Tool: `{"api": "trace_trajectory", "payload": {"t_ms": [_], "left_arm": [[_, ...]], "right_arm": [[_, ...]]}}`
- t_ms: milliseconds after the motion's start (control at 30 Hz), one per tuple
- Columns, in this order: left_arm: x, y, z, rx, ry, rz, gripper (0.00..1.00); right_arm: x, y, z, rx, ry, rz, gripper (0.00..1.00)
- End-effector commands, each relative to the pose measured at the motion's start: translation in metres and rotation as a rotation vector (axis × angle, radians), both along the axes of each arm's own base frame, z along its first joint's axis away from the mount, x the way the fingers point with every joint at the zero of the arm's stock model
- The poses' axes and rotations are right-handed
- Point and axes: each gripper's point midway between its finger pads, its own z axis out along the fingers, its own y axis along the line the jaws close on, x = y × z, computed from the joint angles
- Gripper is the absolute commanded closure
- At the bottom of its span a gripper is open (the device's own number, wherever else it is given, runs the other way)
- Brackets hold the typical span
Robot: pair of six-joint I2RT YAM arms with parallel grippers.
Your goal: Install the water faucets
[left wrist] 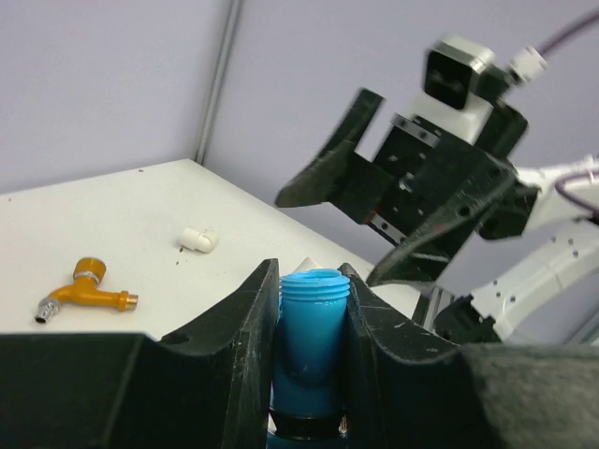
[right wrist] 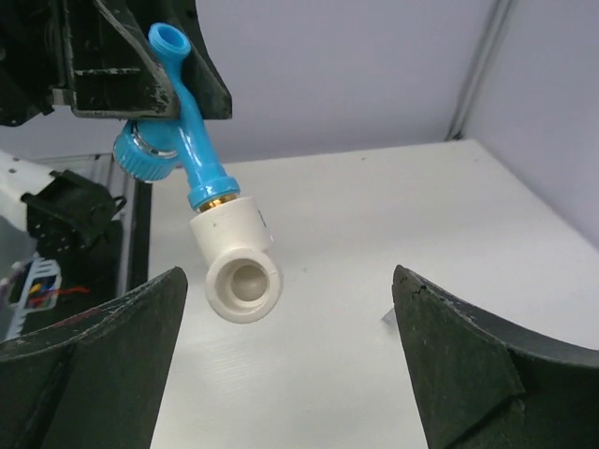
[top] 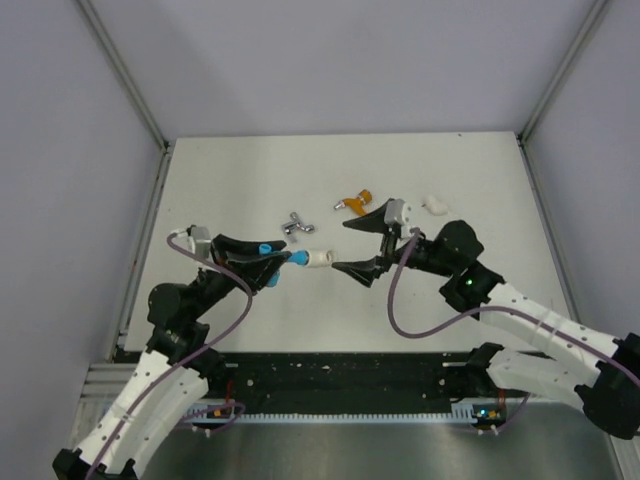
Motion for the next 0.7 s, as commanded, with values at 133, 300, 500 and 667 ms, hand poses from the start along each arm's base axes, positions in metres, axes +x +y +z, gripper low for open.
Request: {"api": "trace_trajectory", "payload": {"t_ms": [133,300,500,667], "left_arm": [[0.035,0.015,0.008,-0.26,0.306,0.105,1.0],[0.048,0.02,0.0,-0.327,0.406,0.144,1.0],[0.057,0.021,-0.008,-0.346,0.454,0.173,1.0],[0.057,0.022,-0.004,-0.378,0.461,0.164,1.0]], "right_arm": [[0.008,-0.02,0.022,0.154,-0.375,-0.218,0.1],[-0.012,-0.005,0.017,0.139,-0.547,-0.251,0.11],[-0.013,0.005,0.007,0.072,-0.643,-0.328,0.12],[-0.011,0.016,-0.003,0.028,-0.658,-0.326,0.23]]}}
